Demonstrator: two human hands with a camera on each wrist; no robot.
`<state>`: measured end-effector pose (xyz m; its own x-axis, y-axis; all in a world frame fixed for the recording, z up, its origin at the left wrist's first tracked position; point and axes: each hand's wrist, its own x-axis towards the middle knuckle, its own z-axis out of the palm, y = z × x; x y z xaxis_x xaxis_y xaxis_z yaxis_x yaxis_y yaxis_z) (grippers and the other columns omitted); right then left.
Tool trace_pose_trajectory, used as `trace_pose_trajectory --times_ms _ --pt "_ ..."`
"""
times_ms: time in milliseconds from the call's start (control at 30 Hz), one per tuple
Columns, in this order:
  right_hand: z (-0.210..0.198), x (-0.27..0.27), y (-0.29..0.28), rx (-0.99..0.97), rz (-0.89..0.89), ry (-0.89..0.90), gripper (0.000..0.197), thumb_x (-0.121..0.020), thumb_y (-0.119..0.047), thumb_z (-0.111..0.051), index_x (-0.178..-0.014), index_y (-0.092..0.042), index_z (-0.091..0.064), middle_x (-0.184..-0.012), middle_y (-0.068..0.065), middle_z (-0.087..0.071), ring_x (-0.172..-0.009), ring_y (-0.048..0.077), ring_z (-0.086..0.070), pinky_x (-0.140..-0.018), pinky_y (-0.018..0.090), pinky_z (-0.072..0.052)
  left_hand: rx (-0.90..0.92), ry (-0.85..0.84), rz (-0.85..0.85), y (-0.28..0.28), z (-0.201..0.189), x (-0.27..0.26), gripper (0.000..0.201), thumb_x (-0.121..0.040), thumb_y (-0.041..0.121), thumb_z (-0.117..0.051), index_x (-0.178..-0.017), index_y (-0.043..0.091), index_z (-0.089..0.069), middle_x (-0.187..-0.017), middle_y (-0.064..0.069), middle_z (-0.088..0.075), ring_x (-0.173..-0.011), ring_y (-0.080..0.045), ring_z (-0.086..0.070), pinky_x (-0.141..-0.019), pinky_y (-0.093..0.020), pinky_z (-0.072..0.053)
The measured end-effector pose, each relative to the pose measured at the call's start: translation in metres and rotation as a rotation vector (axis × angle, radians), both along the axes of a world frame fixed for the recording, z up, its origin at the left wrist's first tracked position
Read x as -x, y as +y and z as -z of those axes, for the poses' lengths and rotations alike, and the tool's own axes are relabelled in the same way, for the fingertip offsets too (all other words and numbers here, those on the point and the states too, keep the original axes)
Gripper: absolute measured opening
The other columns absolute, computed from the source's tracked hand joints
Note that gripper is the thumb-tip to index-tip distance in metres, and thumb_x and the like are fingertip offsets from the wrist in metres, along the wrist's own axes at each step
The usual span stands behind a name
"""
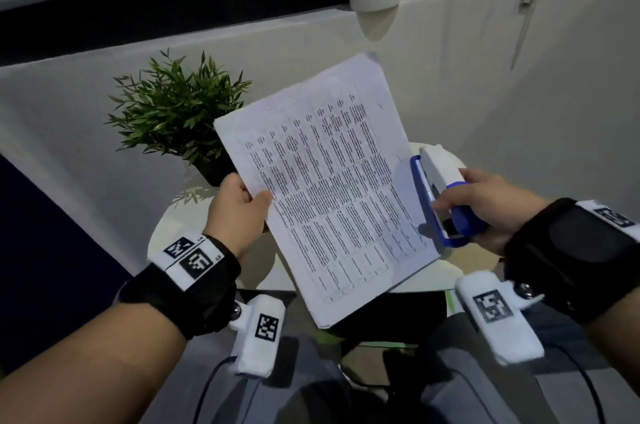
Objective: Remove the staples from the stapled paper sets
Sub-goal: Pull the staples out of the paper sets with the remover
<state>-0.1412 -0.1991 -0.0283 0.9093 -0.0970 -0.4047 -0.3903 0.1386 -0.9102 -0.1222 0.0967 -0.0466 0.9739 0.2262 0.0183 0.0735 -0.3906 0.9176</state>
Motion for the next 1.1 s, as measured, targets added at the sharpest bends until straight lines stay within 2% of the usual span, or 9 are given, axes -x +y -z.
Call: trace_pose_trajectory --times_ms 233,367,500,600,733,833,933,1033,1100 --pt "-0.005 -0.001 0.014 -0.121 0.092 0.007 0.010 -0.088 -0.019 -0.059 -0.081 -0.014 -0.055 -0.045 -0.002 -0.057 -0.035 0.013 -0.054 -0.054 0.029 -0.044 0.169 -0.051 -0.121 0.007 0.004 0.019 0.024 -0.087 0.017 -0.052 -0.110 0.016 -0.059 -0.099 -0.013 -0.070 -0.073 -0.026 -0.067 -0.062 -0.039 -0.056" --pt "-0.002 -0.004 0.033 -0.106 -0.043 0.083 0.011 -0.085 -0.029 -0.064 -0.087 -0.018 -0.062 -0.072 0.001 -0.065 -0.061 0.017 -0.063 -0.058 0.030 -0.048 0.293 -0.019 -0.052 -0.007 0.001 0.026 0.029 -0.097 0.001 -0.040 -0.103 0.020 -0.061 -0.093 0.000 -0.072 -0.067 -0.016 -0.061 -0.045 -0.019 -0.044" --pt "0.001 -0.005 0.044 -0.132 -0.053 0.070 0.018 -0.086 -0.018 -0.064 -0.103 -0.011 -0.062 -0.088 0.009 -0.064 -0.078 0.020 -0.064 -0.076 0.036 -0.048 0.342 0.075 -0.002 -0.013 0.002 0.033 0.034 -0.097 0.001 -0.042 -0.098 0.030 -0.061 -0.088 0.011 -0.073 -0.083 -0.023 -0.059 -0.067 -0.035 -0.051" --pt "0.000 -0.006 0.034 0.004 -0.090 0.008 0.004 -0.086 -0.008 -0.062 -0.084 -0.006 -0.059 -0.089 0.015 -0.067 -0.079 0.024 -0.066 -0.077 0.036 -0.049 0.253 0.069 -0.108 -0.004 -0.002 0.038 0.031 -0.080 0.002 -0.065 -0.106 0.017 -0.056 -0.111 -0.009 -0.067 -0.096 -0.026 -0.061 -0.082 -0.042 -0.051" --pt "-0.004 -0.010 0.006 0.712 -0.380 -0.167 0.028 -0.074 -0.017 -0.076 -0.086 0.003 -0.062 -0.077 0.010 -0.059 -0.064 0.016 -0.058 -0.058 0.024 -0.041 -0.342 -0.089 -0.357 0.018 -0.023 0.042 0.089 -0.075 0.021 -0.075 -0.144 0.013 -0.018 -0.148 -0.013 -0.016 -0.135 -0.029 -0.023 -0.110 -0.040 -0.024" --pt "-0.017 -0.004 0.003 0.960 -0.714 -0.158 0.045 -0.051 -0.031 -0.081 -0.091 -0.014 -0.067 -0.079 -0.003 -0.061 -0.068 0.010 -0.059 -0.060 0.026 -0.046 -0.728 -0.225 -0.087 0.018 -0.038 0.040 0.086 -0.077 0.031 -0.072 -0.145 0.016 -0.021 -0.146 -0.008 -0.021 -0.134 -0.022 -0.020 -0.109 -0.035 -0.017" --pt "-0.030 0.000 0.020 1.082 -0.949 -0.240 0.057 -0.040 -0.048 -0.067 -0.095 -0.031 -0.066 -0.095 -0.008 -0.061 -0.087 0.016 -0.062 -0.078 0.033 -0.053 -0.807 -0.128 0.264 0.003 -0.039 0.032 0.084 -0.079 0.039 -0.069 -0.146 0.020 -0.023 -0.148 -0.001 -0.025 -0.133 -0.018 -0.028 -0.107 -0.029 -0.024" --pt "-0.034 -0.004 0.040 1.071 -1.059 -0.337 0.081 -0.032 -0.053 -0.049 -0.107 -0.025 -0.065 -0.093 -0.007 -0.060 -0.088 0.016 -0.061 -0.078 0.031 -0.051 -0.822 0.072 0.498 -0.017 -0.034 0.019 0.089 -0.079 0.046 -0.067 -0.149 0.022 -0.017 -0.152 0.003 -0.026 -0.136 -0.014 -0.031 -0.110 -0.027 -0.026" --pt "-0.037 -0.005 0.051 1.028 -1.066 -0.379 0.076 -0.037 -0.046 -0.055 -0.109 -0.022 -0.064 -0.097 -0.003 -0.063 -0.089 0.018 -0.061 -0.078 0.032 -0.051 -0.753 0.115 0.567 -0.030 -0.031 0.010 0.079 -0.072 0.054 -0.065 -0.139 0.025 -0.036 -0.138 0.002 -0.048 -0.124 -0.017 -0.048 -0.104 -0.031 -0.039"
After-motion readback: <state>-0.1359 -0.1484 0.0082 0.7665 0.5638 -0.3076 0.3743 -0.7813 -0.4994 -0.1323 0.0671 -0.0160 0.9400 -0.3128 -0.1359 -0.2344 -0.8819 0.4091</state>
